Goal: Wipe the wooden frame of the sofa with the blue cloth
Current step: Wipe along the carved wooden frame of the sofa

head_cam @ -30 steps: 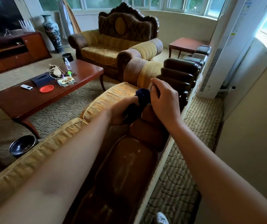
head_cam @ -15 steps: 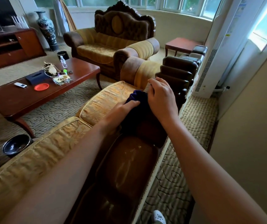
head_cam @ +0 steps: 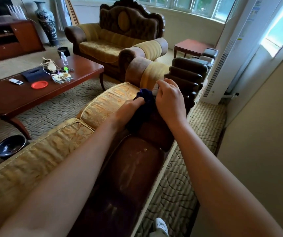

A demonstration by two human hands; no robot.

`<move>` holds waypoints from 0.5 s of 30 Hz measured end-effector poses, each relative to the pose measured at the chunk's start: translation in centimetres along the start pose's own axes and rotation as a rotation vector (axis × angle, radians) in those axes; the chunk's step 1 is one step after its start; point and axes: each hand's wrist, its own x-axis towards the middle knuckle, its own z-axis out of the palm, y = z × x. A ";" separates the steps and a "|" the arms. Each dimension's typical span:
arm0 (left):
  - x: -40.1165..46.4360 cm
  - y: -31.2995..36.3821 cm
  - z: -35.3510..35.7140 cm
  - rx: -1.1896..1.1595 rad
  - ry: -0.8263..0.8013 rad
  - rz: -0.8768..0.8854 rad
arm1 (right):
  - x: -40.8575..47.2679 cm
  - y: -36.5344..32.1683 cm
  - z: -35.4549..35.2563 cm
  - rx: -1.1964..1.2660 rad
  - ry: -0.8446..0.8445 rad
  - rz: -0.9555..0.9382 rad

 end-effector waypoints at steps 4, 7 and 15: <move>-3.3 -0.4 -0.2 0.115 0.063 0.094 | -0.3 -0.4 -0.4 0.008 -0.022 0.012; -5.6 -1.3 -0.3 0.217 0.112 0.193 | -0.8 -1.1 -0.7 0.076 0.011 0.088; -7.4 -3.1 -2.6 0.009 -0.068 0.231 | -4.2 -4.4 -0.6 0.208 -0.194 0.111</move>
